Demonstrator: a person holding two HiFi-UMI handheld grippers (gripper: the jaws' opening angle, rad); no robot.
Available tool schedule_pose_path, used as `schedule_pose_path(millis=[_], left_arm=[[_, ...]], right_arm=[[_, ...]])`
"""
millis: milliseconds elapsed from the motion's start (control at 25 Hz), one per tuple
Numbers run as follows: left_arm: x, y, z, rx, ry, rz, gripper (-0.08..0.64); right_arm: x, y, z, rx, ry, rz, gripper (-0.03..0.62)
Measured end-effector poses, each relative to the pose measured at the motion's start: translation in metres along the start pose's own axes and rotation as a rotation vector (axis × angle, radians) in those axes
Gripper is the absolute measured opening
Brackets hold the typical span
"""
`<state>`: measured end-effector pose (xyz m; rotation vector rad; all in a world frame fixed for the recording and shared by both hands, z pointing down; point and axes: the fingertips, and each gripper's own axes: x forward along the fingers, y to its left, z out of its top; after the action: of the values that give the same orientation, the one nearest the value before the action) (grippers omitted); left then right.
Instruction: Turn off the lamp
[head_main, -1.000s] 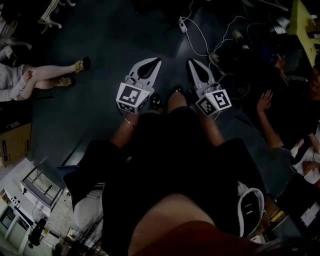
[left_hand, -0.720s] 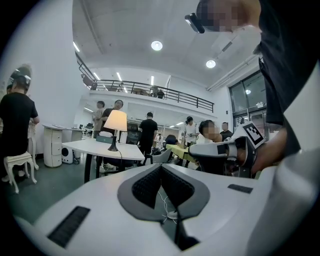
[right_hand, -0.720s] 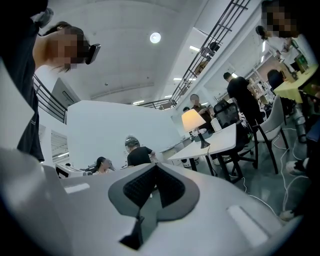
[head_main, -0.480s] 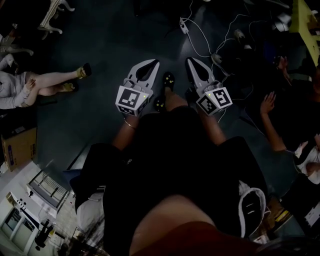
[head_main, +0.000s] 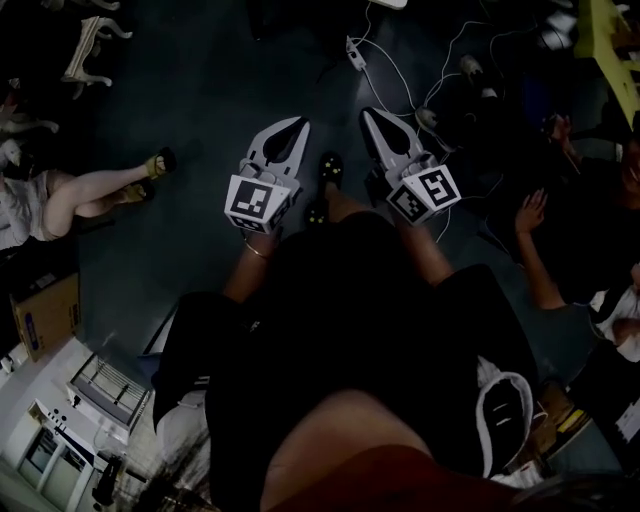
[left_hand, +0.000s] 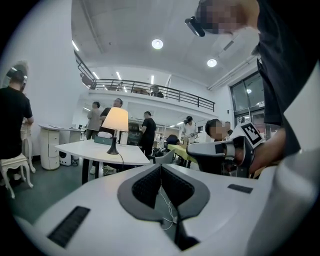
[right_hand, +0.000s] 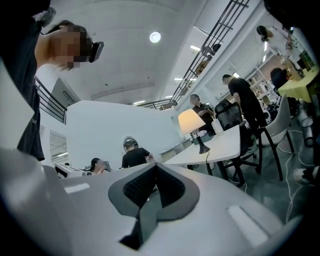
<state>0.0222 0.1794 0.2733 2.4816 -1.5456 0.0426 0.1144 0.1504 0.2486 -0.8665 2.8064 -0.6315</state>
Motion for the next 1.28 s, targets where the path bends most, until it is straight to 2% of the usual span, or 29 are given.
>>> schedule_pose_path(millis=[160,440,960,1280], left_arm=[[0.024,0.016,0.002,0.01,0.005,0.0,0.008],[0.043,0.046,0.0,-0.023,0.018,0.036,0.008],[0.065,0.061,0.006,0.003,0.036,0.014,0.008],[0.079,0.082,0.004,0.011,0.041,0.049,0.008]], right_arm=[[0.02,-0.022,0.004,0.015,0.014,-0.004,0.0],[0.058,-0.04,0.003,0.003,0.048,0.028,0.0],[0.079,-0.059,0.005,0.024,0.055,0.013,0.0],[0.096,-0.08,0.002,0.03,0.065,0.018,0.0]])
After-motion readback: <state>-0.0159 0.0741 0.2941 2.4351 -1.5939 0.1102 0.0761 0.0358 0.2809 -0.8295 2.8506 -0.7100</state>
